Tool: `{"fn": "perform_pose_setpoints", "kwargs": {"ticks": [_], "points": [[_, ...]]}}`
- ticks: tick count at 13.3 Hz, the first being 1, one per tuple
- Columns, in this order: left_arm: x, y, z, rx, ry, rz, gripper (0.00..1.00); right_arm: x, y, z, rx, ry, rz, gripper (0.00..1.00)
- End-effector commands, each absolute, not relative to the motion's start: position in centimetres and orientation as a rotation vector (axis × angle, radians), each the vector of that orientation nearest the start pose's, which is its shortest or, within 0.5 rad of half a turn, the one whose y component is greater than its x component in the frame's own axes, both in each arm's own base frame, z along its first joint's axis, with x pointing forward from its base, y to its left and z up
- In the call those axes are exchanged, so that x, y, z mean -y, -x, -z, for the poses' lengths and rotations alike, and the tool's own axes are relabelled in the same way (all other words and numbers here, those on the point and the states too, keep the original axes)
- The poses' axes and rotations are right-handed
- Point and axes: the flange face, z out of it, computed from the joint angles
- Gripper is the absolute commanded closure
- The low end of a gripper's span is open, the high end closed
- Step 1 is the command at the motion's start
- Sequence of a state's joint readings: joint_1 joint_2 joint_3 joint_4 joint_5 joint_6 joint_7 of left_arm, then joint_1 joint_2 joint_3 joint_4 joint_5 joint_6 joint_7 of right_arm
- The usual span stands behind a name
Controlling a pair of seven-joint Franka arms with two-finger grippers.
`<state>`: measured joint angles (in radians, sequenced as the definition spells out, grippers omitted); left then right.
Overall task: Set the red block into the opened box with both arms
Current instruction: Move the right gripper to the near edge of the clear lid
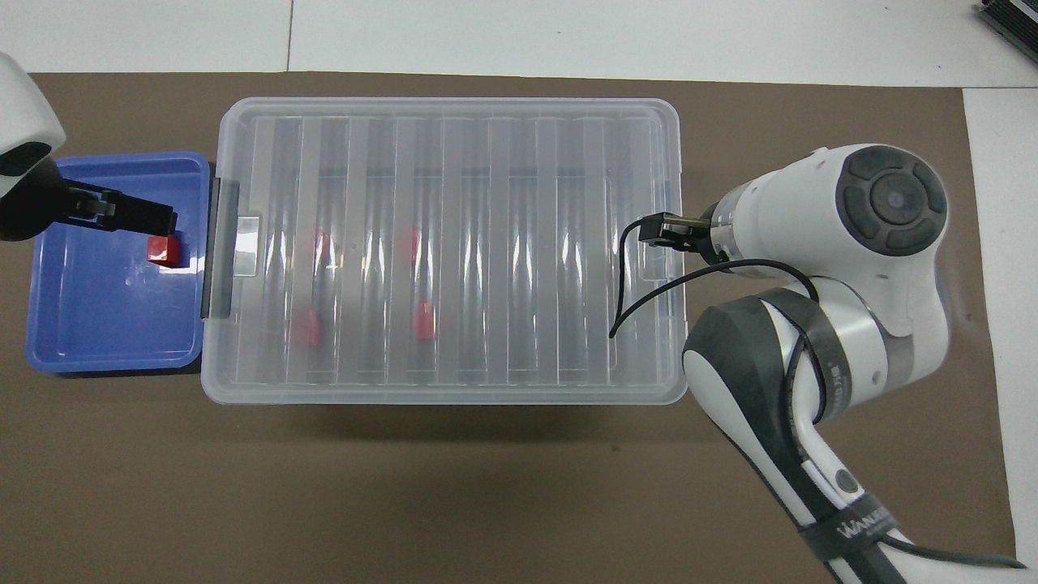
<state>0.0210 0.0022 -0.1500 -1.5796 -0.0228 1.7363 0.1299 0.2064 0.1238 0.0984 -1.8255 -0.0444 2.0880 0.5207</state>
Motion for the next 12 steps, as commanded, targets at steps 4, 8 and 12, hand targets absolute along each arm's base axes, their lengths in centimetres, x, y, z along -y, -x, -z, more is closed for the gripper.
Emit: {"fn": "perform_pose_setpoints", "kwargs": {"ticks": [4, 8, 12], "points": [[7.3, -55.9, -63.5, -0.388, 3.139, 0.238, 0.0, -16.8, -56.8, -46.3, -0.073, 3.15, 0.178, 0.0], [7.3, -55.9, -63.6, -0.388, 3.139, 0.24, 0.0, -16.8, -56.4, -46.3, -0.001, 3.158, 0.164, 0.0], [7.3, -55.9, -63.6, -0.388, 3.139, 0.24, 0.0, -15.8, -55.9, -46.5, 0.002, 3.205, 0.104, 0.0]]}}
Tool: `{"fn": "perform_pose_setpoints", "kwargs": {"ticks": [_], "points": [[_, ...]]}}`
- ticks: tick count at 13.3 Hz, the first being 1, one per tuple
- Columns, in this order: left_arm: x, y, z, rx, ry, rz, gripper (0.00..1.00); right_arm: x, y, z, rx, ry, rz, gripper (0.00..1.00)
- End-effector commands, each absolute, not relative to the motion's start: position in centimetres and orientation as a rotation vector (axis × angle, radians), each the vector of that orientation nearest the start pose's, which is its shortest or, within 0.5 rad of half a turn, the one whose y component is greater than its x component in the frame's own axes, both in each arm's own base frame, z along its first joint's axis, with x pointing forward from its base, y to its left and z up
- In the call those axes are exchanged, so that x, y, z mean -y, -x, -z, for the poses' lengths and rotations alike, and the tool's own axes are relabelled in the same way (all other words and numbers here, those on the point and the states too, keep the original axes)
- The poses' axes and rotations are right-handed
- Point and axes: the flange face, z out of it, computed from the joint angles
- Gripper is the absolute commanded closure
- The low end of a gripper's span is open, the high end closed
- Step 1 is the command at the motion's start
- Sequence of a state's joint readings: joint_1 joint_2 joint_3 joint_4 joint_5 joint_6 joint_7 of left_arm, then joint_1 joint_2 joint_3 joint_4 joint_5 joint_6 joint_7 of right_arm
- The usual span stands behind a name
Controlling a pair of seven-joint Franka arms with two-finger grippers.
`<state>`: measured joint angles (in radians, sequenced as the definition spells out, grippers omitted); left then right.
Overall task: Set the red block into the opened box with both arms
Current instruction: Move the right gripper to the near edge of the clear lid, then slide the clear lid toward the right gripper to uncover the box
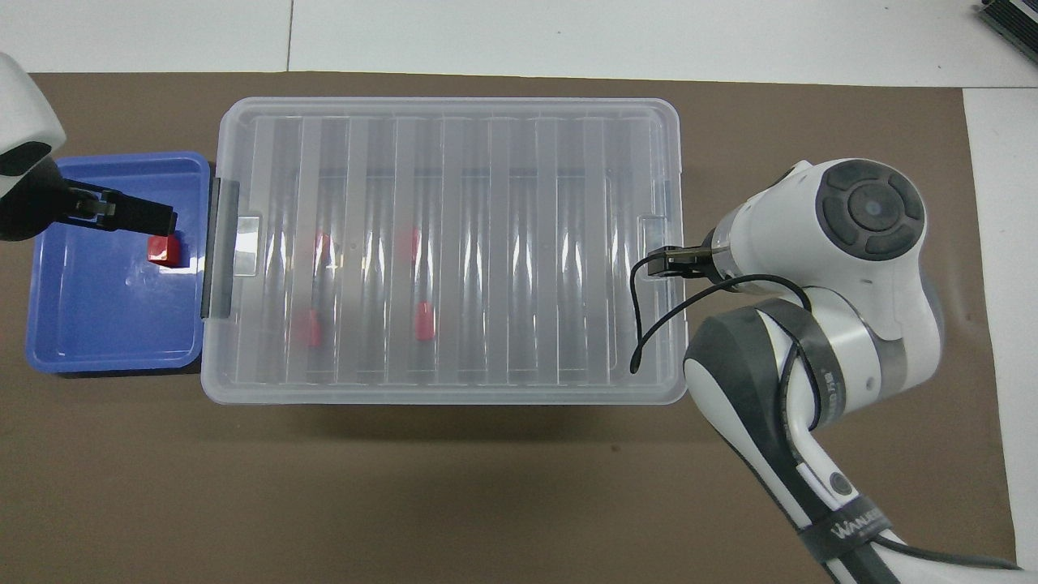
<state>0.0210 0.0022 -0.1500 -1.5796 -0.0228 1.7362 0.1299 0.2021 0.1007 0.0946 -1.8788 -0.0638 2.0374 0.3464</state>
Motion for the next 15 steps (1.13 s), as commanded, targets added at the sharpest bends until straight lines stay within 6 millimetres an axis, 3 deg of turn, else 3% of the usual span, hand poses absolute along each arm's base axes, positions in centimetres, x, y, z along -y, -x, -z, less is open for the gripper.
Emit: {"fn": "perform_pose_setpoints", "kwargs": {"ticks": [1, 3, 7, 11, 15], "points": [[7.3, -55.9, -63.5, -0.388, 3.139, 0.238, 0.0, -15.6, -55.7, -46.5, 0.01, 3.226, 0.092, 0.0], [7.3, -55.9, -63.6, -0.388, 3.139, 0.24, 0.0, -15.1, -55.5, -46.5, 0.006, 3.236, 0.078, 0.0], [7.3, -55.9, -63.5, -0.388, 3.139, 0.238, 0.0, -11.9, -55.8, -46.1, 0.128, 3.243, 0.039, 0.0], [7.3, -55.9, -63.6, -0.388, 3.139, 0.24, 0.0, -9.6, -56.2, -45.9, 0.104, 3.245, 0.026, 0.0], [7.3, -55.9, -63.6, -0.388, 3.139, 0.24, 0.0, -7.0, -56.6, -45.9, 0.206, 3.241, 0.012, 0.0]]}}
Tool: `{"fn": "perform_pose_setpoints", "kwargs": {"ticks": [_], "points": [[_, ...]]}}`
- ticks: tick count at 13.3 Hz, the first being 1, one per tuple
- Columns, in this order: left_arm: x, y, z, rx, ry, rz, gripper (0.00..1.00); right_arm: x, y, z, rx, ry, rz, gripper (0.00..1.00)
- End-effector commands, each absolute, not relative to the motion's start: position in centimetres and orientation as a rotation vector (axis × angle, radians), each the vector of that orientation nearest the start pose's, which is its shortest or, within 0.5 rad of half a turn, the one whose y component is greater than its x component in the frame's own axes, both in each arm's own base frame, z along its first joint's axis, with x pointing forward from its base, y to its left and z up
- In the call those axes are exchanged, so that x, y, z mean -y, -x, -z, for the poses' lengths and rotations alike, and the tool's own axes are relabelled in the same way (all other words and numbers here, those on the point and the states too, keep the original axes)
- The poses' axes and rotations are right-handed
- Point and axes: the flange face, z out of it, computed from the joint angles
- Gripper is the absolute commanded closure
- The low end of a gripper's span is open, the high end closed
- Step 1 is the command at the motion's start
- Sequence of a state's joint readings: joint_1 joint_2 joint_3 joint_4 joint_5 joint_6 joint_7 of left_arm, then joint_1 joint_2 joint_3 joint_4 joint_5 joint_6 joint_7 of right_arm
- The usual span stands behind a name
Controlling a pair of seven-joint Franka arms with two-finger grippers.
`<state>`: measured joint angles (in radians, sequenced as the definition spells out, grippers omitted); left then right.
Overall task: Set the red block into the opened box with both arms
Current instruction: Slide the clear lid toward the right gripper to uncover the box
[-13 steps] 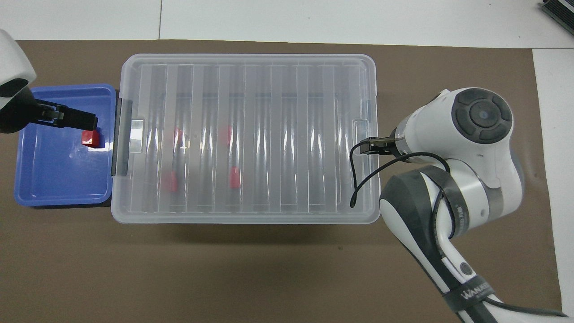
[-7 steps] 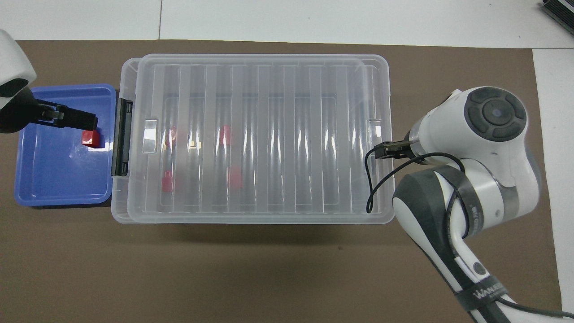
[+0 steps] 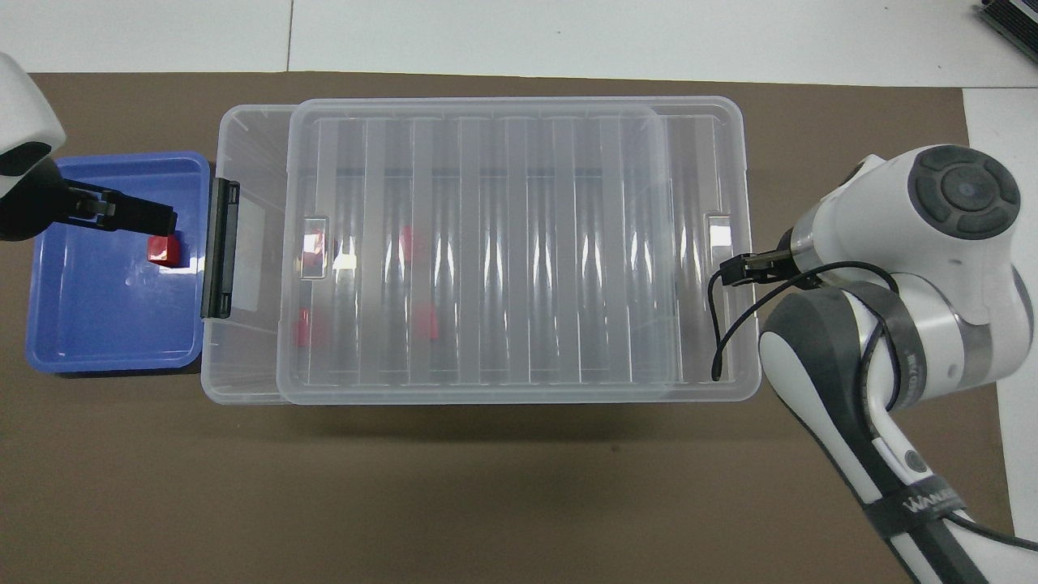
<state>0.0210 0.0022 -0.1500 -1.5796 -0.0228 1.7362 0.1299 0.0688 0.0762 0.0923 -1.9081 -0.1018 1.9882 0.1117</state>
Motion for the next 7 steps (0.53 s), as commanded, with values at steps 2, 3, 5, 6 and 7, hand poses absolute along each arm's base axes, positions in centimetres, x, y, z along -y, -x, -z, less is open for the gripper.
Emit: {"fn": "perform_pose_setpoints", "kwargs": {"ticks": [2, 3, 5, 6, 7], "points": [[7.3, -55.9, -63.5, -0.388, 3.139, 0.238, 0.0, -5.8, -56.8, -45.9, 0.225, 3.24, 0.008, 0.0], [7.3, -55.9, -63.5, -0.388, 3.139, 0.238, 0.0, -5.3, -56.8, -45.9, 0.243, 3.239, 0.005, 0.0], [7.3, -55.9, -63.5, -0.388, 3.139, 0.238, 0.0, -3.9, -56.9, -45.9, 0.305, 3.233, 0.0, 0.0], [7.3, -55.9, -63.5, -0.388, 3.139, 0.238, 0.0, -3.1, -57.0, -45.8, 0.337, 3.23, -0.006, 0.0], [7.2, -55.9, -63.5, -0.385, 3.139, 0.238, 0.0, -2.2, -57.0, -45.8, 0.369, 3.226, -0.011, 0.0]]}}
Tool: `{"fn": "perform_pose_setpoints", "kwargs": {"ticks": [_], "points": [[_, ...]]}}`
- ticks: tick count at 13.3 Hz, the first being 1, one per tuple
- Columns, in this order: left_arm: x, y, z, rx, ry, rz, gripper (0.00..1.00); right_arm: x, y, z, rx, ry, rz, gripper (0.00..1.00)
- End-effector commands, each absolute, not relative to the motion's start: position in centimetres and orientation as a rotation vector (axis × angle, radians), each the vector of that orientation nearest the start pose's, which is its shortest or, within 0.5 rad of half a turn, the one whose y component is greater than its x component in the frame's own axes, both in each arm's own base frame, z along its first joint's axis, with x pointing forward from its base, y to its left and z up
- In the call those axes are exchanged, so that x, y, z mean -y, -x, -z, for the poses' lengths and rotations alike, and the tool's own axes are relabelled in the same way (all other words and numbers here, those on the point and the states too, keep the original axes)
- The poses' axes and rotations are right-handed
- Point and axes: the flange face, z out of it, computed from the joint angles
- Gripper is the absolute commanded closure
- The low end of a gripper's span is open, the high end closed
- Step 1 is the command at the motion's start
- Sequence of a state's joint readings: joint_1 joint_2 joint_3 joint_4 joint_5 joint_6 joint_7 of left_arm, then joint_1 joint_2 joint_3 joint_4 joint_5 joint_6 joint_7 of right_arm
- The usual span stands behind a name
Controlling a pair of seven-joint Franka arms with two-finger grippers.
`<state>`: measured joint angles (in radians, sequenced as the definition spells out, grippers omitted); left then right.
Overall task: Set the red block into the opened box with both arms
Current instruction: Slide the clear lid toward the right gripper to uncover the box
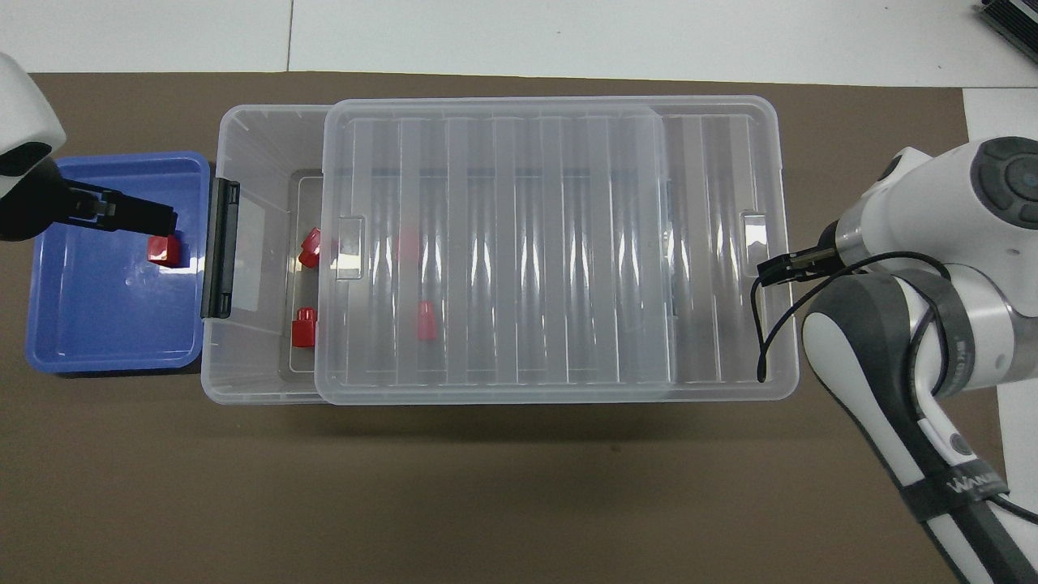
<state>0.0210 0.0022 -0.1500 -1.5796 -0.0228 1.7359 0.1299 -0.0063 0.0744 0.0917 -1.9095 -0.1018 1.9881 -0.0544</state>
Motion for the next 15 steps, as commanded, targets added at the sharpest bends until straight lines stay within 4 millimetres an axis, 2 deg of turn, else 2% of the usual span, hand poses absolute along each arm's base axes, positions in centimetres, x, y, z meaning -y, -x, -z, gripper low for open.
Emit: {"fn": "perform_pose_setpoints", "kwargs": {"ticks": [1, 3, 8, 11, 13, 14, 15], "points": [[7.3, -55.9, -63.5, -0.388, 3.139, 0.238, 0.0, -1.4, -57.1, -45.8, 0.397, 3.223, -0.015, 0.0], [7.2, -55.5, -63.2, -0.387, 3.142, 0.182, 0.0, -0.1, -57.1, -45.8, 0.446, 3.216, -0.021, 0.0], [7.2, -55.4, -63.4, -0.387, 3.142, 0.184, 0.0, 2.5, -57.0, -45.8, 0.547, 3.199, -0.034, 0.0], [7.6, -55.2, -63.3, -0.392, 3.142, 0.17, 0.0, 3.4, -57.0, -45.8, 0.577, 3.191, -0.041, 0.0], [7.2, -53.8, -63.9, -0.38, 3.143, 0.094, 0.0, 3.9, -56.9, -45.7, 0.594, 3.187, -0.045, 0.0], [6.9, -53.9, -63.6, -0.367, 3.142, 0.101, 0.0, 4.2, -56.9, -45.6, 0.594, 3.187, -0.049, 0.0], [5.3, -54.4, -63.1, -0.317, 3.137, 0.154, 0.0, 4.4, -56.9, -45.7, 0.59, 3.188, -0.046, 0.0]]}}
